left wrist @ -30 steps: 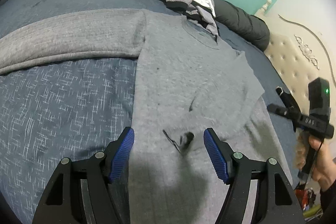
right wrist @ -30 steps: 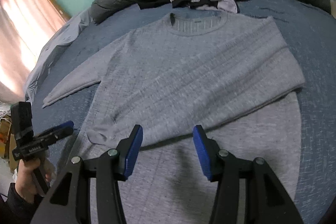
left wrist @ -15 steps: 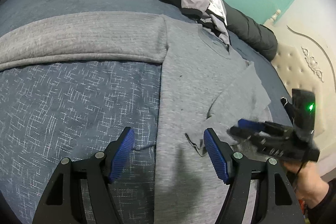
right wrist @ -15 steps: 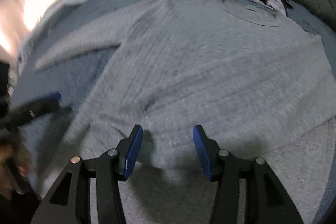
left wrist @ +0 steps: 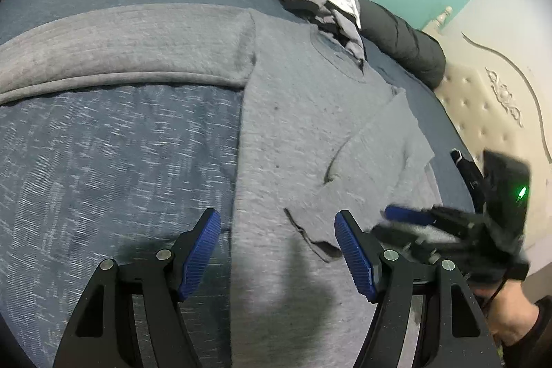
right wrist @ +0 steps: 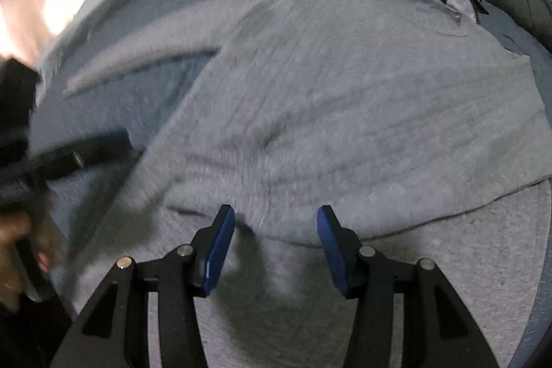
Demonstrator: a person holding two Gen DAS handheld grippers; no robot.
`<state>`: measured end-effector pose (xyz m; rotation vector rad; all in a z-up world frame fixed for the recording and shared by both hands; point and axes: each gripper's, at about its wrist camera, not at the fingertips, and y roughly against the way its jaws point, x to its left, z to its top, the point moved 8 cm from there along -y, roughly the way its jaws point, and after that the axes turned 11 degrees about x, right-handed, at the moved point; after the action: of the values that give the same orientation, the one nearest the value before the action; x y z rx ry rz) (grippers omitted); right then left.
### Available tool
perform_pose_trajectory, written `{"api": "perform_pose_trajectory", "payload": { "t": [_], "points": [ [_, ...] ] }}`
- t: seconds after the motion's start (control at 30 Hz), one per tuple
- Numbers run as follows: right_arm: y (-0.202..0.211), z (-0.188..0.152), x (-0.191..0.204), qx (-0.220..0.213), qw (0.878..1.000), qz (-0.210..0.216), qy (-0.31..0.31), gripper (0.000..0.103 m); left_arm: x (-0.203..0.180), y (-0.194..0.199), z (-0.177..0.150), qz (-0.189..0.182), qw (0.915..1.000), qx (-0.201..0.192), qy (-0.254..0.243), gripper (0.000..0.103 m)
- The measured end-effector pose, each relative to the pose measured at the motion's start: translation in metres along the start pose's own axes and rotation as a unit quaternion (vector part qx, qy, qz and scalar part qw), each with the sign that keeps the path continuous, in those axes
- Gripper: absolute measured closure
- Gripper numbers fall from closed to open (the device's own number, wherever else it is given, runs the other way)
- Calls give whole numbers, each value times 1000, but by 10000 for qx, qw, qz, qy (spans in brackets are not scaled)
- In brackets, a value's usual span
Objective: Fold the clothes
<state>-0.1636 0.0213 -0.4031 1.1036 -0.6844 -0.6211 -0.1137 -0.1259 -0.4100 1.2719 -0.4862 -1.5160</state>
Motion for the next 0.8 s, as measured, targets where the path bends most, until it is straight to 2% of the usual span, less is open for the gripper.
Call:
{"api": "perform_pose_trajectory", "payload": {
  "t": [0.2,0.3,0.37,0.47,0.53,0.67,0.8],
  "points": [
    [29,10,-42,-301,9980,-34,-561,52,-20,-25,3,184,9985,223,-466,31],
    [28,11,-47,-250,9978,-3,-612,52,-24,-38,3,335,9973,362,-550,31],
    [28,12,-48,-261,9979,2,-588,52,-31,-45,-2,492,9942,518,-799,31],
    [33,8,-59,-278,9974,10,-661,52,-41,-55,-16,845,9853,794,-1255,31],
    [39,5,-69,-334,9969,-30,-715,52,-39,-58,-22,1004,9822,890,-1312,31],
    [51,4,-88,-469,9950,-98,-881,52,-36,-44,-15,850,9885,678,-1051,31],
    [65,2,-114,-588,9925,-206,-1053,52,-33,-38,-3,790,9912,475,-947,31]
  ]
}}
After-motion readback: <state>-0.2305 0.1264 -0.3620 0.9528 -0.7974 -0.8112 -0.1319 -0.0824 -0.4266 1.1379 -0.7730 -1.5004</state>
